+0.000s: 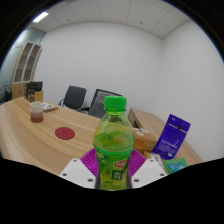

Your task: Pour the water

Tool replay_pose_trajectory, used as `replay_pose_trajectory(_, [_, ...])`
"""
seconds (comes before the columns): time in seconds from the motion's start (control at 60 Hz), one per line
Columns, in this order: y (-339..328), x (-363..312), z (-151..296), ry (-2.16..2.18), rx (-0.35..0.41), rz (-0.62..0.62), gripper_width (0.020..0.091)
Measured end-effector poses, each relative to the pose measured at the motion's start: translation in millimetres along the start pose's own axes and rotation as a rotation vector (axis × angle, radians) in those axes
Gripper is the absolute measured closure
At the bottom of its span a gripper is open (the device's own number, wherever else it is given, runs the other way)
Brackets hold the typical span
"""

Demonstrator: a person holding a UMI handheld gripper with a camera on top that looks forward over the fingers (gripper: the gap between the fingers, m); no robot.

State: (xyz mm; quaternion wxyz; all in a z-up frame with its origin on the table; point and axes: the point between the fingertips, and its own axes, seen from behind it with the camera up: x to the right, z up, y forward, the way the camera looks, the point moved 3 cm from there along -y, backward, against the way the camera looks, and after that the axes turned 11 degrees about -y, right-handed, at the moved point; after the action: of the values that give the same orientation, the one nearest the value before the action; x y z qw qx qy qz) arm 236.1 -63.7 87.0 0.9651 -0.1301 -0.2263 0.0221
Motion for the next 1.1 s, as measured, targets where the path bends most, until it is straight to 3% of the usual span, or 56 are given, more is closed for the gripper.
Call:
replay_pose_trajectory(0.317, [69.3,-101.0,123.0,-0.621,-0.063,-0.024,0.0753])
replay_pose_trajectory(0.567, [118.6,-178.5,186.5,-1.138,-0.044,-0.049,0.0754])
replay_pose_trajectory(0.9, [158.6,-200.2,210.8,-1.735,-0.089,-0.131,0.0757])
replay_pose_trajectory(1.1, [161.3,-202.9,209.3,-1.718,-0.085,-0.112,0.0754])
